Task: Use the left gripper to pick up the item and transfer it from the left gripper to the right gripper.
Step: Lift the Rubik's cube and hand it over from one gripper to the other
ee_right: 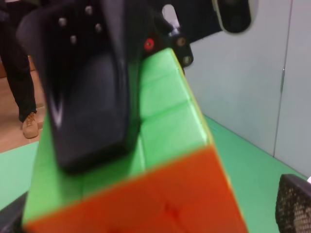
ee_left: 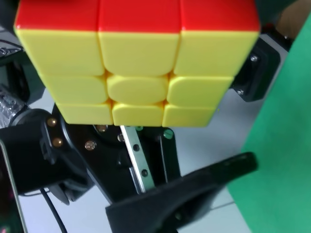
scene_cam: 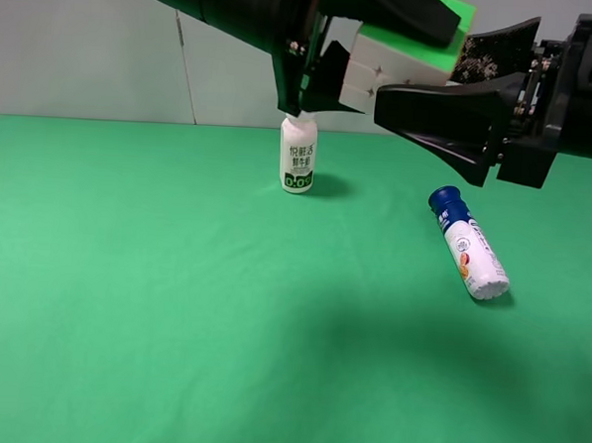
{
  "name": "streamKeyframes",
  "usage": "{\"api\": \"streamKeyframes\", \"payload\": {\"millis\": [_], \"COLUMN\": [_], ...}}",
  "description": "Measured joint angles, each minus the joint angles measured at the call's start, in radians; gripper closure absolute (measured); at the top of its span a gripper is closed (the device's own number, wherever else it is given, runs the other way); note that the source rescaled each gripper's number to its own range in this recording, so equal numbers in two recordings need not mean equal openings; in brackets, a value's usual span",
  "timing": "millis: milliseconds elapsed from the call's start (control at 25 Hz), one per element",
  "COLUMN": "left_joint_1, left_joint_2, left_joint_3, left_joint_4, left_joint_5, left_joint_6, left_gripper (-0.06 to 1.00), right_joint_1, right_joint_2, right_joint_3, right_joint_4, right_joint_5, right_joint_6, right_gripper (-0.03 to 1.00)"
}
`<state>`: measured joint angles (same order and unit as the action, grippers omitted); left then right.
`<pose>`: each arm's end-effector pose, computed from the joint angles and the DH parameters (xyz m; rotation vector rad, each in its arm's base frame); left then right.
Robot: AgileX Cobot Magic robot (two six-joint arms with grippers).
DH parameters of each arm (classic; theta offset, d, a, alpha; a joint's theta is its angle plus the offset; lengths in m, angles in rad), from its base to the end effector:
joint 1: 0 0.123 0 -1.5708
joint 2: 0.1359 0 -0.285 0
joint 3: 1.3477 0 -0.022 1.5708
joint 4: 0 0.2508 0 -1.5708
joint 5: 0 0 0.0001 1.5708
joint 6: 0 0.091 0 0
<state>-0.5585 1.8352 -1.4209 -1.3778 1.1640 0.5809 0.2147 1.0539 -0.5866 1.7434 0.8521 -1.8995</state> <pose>0.2826 -0.2733 0.2990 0.6874 2.3708 -1.8198 0.1762 0.1075 0.3037 -0.8395 1.5557 0.8338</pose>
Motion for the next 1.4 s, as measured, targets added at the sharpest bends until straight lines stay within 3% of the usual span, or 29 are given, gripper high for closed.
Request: {"api": "streamKeyframes", "payload": {"millis": [760,1400], "left_joint_1": [-0.045,-0.049], "left_joint_2": [0.040,0.040], "left_joint_3": [0.005,0.005], "left_joint_4": [-0.123,-0.123], "left_joint_5": [-0.023,-0.024], "left_joint_6": [0.093,0.093], "left_gripper": [0.94,0.94], "right_joint_1": [0.000,0.000], "right_joint_2": [0.000,0.000], "right_joint_3": [0.000,0.000], "right_joint_4": [0.000,0.000], "right_joint_5": [0.037,0.047], "right_joint_6": [-0.002,-0.003], "right_gripper": [-0.03,-0.03]}}
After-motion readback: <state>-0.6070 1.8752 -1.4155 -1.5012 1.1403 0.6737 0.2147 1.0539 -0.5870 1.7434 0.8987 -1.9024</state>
